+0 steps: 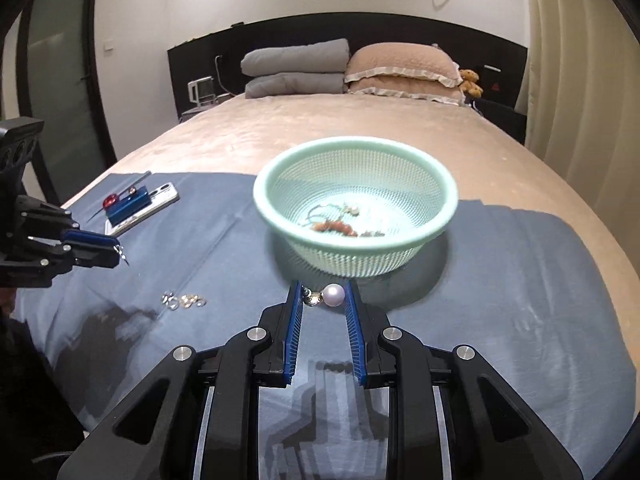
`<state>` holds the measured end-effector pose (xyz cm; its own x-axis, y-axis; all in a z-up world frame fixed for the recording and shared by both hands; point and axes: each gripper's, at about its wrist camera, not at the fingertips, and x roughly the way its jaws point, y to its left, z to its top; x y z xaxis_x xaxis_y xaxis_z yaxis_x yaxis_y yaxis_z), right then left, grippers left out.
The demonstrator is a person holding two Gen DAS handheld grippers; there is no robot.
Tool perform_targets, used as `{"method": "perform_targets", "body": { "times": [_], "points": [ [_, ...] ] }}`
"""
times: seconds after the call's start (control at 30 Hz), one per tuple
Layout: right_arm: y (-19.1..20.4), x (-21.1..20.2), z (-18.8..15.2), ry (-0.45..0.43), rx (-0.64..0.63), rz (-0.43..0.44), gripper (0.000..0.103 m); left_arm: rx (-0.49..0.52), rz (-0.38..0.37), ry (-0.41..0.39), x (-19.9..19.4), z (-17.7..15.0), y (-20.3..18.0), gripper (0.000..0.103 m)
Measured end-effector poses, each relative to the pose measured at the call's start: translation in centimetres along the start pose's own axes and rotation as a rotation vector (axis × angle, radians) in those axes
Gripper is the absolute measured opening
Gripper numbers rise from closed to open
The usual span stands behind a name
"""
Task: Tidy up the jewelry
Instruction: 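Carry the earring and pearl earring over the green basket and open both tools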
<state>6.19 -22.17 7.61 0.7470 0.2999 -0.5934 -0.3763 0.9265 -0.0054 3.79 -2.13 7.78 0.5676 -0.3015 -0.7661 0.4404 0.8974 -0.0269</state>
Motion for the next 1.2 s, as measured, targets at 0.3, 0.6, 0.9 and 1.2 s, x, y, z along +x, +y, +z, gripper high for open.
{"method": "perform_targets", "body": {
  "times": [0.3, 0.6, 0.9, 1.2],
  "points": [
    [-3.7, -0.3, 5.6, -0.109, 0.012, -0.112, 0.020, 0.082, -0.052, -0.077, 0.7, 9.3, -1.5, 0.014],
    [-4.8, 1.8, 8.9, -0.150, 0.013, -0.066, 0.020, 0.100, -0.099, -0.073, 4.4, 15.2, -1.8, 0.014],
    [-4.9, 3.7, 7.6, -0.104, 0.020, -0.035, 0.020, 0.092, -0.117, -0.019, 7.3, 14.5, -1.0, 0.014],
    [-4.2, 3.0, 7.6, -0.109, 0.022, -0.020, 0.020, 0.082, -0.132, -0.021, 6.6, 13.9, -0.4, 0.014]
  ]
}}
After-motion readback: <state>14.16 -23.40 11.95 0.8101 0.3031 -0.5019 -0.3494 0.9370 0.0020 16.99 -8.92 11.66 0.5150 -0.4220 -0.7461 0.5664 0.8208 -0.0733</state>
